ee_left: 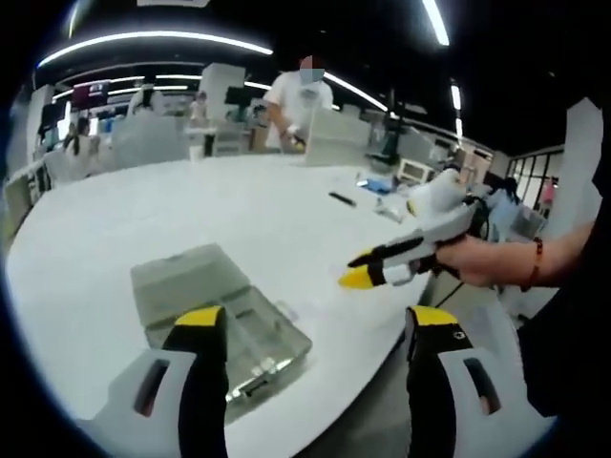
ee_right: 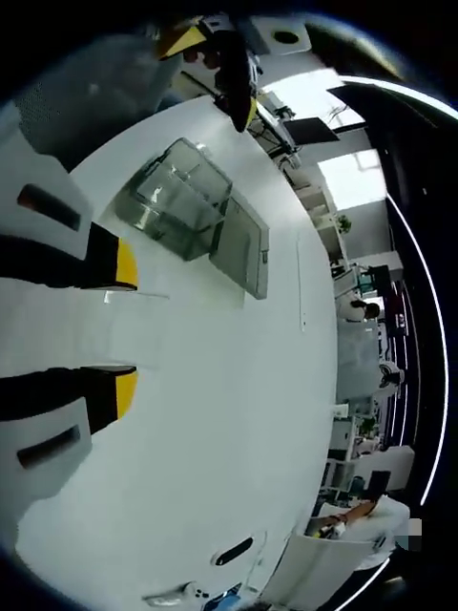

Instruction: Insert the divider into the dual guide fixture by aligning both edges with the guide slots and pushing it downward to the bottom, including one-sided entry, uneven engagement, binding, and posture correction.

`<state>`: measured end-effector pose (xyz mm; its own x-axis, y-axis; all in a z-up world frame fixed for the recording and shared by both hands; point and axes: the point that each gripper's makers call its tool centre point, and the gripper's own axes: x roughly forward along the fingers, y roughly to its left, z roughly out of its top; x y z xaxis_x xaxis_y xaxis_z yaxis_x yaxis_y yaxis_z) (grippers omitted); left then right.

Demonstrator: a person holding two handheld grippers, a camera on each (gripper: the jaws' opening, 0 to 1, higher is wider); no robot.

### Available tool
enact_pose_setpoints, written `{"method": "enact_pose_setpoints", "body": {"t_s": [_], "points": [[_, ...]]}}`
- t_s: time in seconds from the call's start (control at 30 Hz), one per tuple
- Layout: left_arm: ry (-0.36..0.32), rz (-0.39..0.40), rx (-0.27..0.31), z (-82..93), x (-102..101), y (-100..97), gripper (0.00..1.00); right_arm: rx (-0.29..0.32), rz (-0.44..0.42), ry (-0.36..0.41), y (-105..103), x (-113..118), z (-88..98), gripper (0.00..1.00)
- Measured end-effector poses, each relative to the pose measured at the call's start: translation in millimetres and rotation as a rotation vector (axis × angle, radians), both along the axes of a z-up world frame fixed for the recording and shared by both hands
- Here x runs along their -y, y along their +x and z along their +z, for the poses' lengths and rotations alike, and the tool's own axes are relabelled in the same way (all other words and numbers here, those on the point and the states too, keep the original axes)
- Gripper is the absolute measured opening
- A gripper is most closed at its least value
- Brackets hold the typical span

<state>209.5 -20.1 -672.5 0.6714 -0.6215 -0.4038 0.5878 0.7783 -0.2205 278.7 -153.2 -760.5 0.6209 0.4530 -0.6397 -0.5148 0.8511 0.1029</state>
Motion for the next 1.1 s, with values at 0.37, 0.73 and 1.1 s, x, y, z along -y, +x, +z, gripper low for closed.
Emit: {"method": "enact_pose_setpoints", "body": {"t_s": [0.37, 0.73, 1.1], "points": [[-0.053, 0.012, -0.021, 0.9, 0, -2.1, 0.71, 0.016, 0.043, 0.045, -6, -23, 13.0, 0.27], [-0.097, 0.036, -0.047, 1.7, -3, -4.8, 0.62, 0.04, 0.098, 0.077, -14, -47, 28.1, 0.27], [-0.113, 0.061, -0.066, -1.7, -9, -5.9, 0.54, 0.043, 0.133, 0.085, -27, -61, 29.9, 0.27]]}}
